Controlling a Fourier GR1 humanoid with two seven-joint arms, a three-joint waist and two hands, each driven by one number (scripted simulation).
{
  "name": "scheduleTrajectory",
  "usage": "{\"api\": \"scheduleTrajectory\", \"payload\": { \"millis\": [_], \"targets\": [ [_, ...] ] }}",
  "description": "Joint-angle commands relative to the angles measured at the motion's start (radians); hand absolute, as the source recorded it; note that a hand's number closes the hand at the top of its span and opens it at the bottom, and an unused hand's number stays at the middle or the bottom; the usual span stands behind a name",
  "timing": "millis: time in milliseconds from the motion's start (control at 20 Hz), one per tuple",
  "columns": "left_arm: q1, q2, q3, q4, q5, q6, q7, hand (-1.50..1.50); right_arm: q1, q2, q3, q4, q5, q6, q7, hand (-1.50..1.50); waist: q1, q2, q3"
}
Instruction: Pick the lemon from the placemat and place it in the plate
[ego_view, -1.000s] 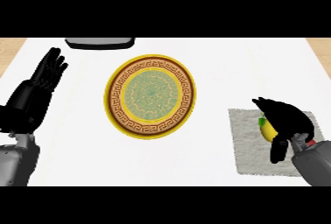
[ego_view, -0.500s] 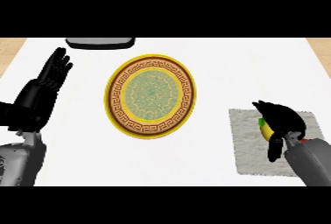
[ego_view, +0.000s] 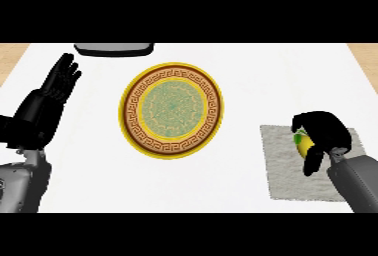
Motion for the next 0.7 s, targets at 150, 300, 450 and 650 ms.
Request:
{"api": "scheduleTrajectory", "payload": {
  "millis": [150, 300, 450, 650],
  "targets": [
    [0.011, 0.022, 0.030, 0.012, 0.010, -0.033, -0.036, 0.00, -0.051, -0.114, -0.227, 0.229, -0.082, -0.132, -0.187, 1.50, 0.008, 0.011, 0.009],
    [-0.032, 0.008, 0.030, -0.004, 0.015, -0.020, 0.023, 0.00, -0.081, -0.101, -0.246, 0.258, -0.049, -0.219, -0.242, 1.50, 0.005, 0.007, 0.008],
    [-0.046, -0.020, 0.003, 0.016, -0.029, 0.008, 0.028, 0.00, -0.053, -0.098, -0.246, 0.106, -0.048, -0.208, -0.223, 1.50, -0.008, 0.003, 0.007],
    [-0.027, -0.003, 0.030, -0.004, -0.005, -0.010, 0.031, 0.00, -0.020, -0.104, -0.302, -0.027, -0.183, -0.120, -0.318, 1.50, -0.017, -0.001, 0.007]
  ]
}}
